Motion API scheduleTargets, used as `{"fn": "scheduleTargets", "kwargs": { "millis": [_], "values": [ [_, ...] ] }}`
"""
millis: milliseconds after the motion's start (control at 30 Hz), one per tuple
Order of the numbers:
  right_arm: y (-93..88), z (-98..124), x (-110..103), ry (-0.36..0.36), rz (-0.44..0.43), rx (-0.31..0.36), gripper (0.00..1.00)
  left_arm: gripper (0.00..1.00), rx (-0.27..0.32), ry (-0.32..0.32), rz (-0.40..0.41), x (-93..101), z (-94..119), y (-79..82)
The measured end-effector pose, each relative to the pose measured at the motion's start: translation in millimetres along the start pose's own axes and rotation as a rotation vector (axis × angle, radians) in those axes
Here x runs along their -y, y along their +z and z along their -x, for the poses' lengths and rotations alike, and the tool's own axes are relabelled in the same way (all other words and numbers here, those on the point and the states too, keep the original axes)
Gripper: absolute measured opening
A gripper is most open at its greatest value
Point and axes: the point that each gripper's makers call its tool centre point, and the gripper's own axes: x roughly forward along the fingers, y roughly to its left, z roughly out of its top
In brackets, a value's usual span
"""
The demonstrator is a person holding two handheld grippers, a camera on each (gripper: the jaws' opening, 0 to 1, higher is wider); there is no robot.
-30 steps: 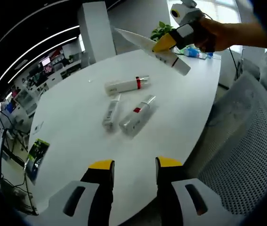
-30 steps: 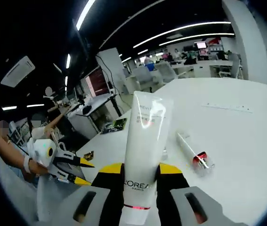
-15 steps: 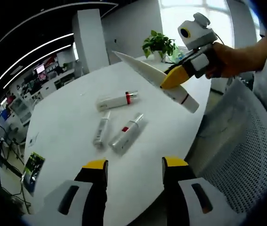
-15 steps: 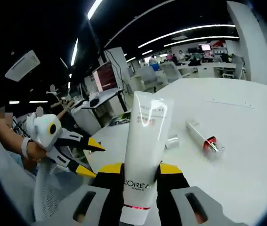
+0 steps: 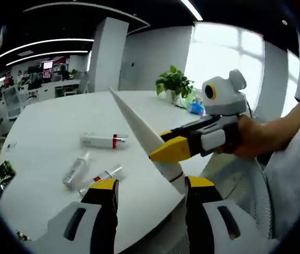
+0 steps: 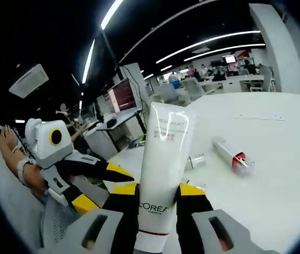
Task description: Arrange the skincare products in the storage area until every visible bottle or jar stands upright without overlapping.
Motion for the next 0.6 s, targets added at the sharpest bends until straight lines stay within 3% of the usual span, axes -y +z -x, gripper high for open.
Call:
{"fn": "scheduleTargets", "kwargs": {
  "millis": [200,267,367,467,600],
  "values": [
    [-2.1,1.2,-7.0,0.012,-0.024,0.014,0.19,0.39,-0.002,-0.024,0.003,7.5,-4.4,-1.4],
    [-2.4,-1.1,-8.5,0.005,0.025,0.001,0.19,0.38,0.009,-0.041,0.016,11.2,-3.9,0.8],
    [-1.8,-4.5,-14.0,0.018,0.018,0.000,0.19,0.34,0.018,-0.048,0.019,13.6,-3.5,1.5],
    [-0.8,-7.4,-25.0,0.023,0.079,-0.013,0.20,0.32,0.030,-0.062,0.034,16.5,-3.3,4.3],
    [2.1,-11.0,-33.1,0.030,0.095,-0.016,0.20,0.32,0.024,-0.067,0.043,16.9,-3.4,2.9]
  ]
}}
